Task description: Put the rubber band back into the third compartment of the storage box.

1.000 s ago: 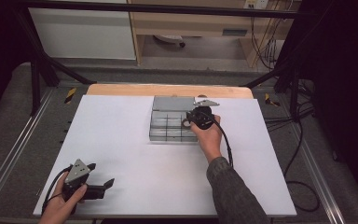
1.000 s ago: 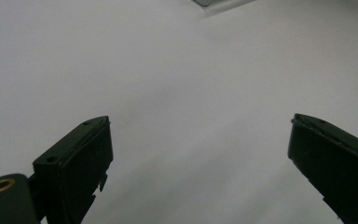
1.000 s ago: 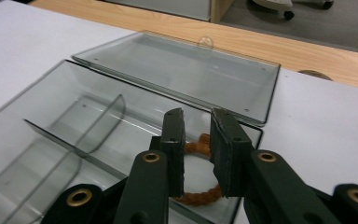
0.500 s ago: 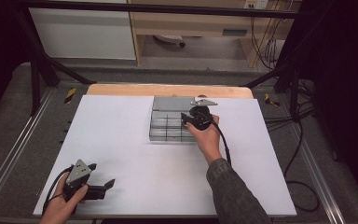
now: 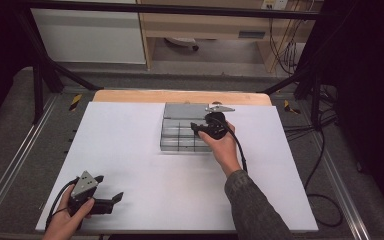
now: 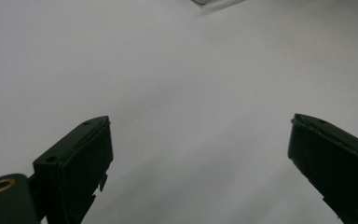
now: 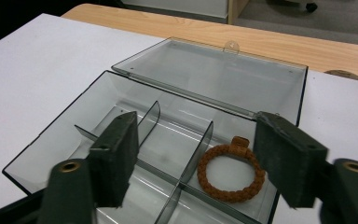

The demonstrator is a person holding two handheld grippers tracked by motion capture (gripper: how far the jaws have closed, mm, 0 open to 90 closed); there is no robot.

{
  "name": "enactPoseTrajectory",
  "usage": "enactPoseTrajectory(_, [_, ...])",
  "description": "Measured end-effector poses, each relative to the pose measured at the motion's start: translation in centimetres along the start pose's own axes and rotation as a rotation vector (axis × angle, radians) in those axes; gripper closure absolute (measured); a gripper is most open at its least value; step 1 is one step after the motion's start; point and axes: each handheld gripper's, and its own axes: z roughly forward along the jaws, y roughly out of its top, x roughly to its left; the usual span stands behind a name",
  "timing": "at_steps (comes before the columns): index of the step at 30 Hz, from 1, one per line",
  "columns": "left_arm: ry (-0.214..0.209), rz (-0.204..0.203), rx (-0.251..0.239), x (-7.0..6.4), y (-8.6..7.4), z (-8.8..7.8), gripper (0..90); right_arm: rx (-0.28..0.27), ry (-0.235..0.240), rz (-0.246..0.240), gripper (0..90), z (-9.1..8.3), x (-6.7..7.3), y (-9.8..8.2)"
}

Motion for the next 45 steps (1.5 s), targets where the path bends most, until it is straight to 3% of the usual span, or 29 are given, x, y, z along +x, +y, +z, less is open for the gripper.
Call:
enactPoseTrajectory(7, [0.001,0.000,0.000,0.0,0.0,0.0,6.1,-0.003,-0.008,0.001,8.2,-0.4,0.2,0.2])
enactPoseTrajectory(10, [0.002,-0.001,0.001,0.0,0.0,0.0,6.1,-0.004,-0.017,-0.001,4.1,-0.6,0.3,0.3])
enactPoseTrajectory(19, [0.002,-0.002,0.000,0.0,0.0,0.0,6.0,-0.040,0.006,-0.034,3.7,-1.4,0.7,0.7])
enactPoseTrajectory(28, [0.003,-0.002,0.000,0.0,0.0,0.0,6.0,-0.085,0.040,-0.024,4.8,-2.3,0.8,1.2])
enactPoseTrajectory(36, [0.004,-0.004,0.002,0.0,-0.1,0.0,6.0,-0.092,0.050,-0.029,4.4,-3.0,0.6,1.4])
enactPoseTrajectory(45, [0.006,-0.005,0.000,0.1,-0.1,-0.1,6.0,-0.117,0.063,-0.034,4.4,-5.0,0.3,1.5])
